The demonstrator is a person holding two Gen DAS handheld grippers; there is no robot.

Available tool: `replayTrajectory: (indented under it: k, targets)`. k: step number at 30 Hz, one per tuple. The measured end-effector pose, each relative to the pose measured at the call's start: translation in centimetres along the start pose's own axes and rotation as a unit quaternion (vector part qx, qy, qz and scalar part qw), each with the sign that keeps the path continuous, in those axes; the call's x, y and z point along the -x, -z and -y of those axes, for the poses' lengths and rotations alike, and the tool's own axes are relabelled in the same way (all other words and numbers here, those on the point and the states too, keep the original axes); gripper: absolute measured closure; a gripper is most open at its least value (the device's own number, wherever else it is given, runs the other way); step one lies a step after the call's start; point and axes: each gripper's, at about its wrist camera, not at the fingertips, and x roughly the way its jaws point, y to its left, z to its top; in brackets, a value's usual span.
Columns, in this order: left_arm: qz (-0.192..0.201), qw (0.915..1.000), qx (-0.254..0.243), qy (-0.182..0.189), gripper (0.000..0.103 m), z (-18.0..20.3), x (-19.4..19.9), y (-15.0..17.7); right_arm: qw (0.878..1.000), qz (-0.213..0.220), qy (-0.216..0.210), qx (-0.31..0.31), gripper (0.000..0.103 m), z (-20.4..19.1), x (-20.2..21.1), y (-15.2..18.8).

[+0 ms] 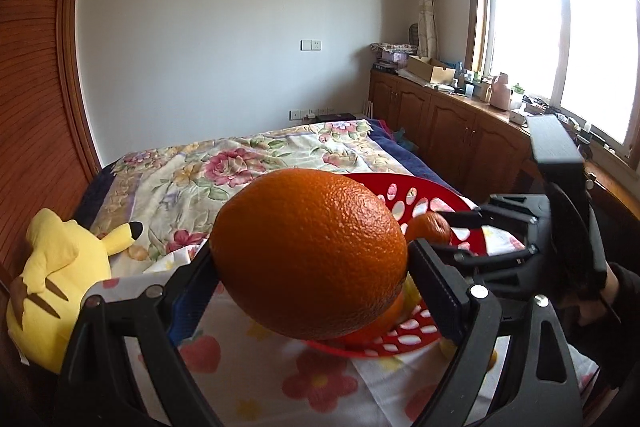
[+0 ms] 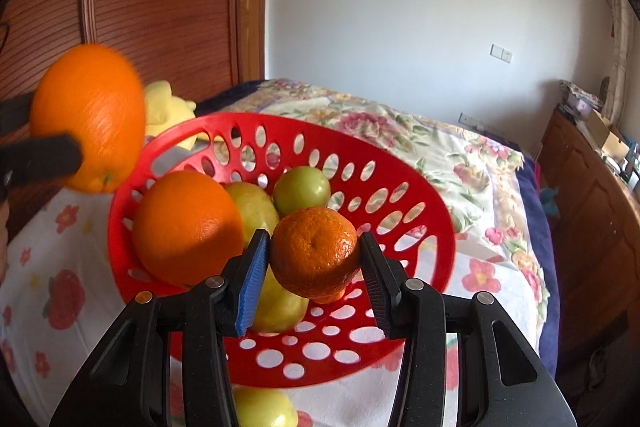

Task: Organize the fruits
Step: 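Lift the held orange and tangerine and carry both over the red basket, then open both tools to drop the orange and tangerine into the basket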

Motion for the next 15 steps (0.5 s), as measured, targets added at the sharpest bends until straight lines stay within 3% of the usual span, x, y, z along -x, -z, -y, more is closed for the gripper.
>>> replayTrajectory:
  k: [15]
  targets:
    - [-0.062,0.998,-0.008,-0.013,0.012,0.1,-6.8,-2.3,1.0,0.005,-0.013,-0.007,0.051,1.1,-0.6,-0.4]
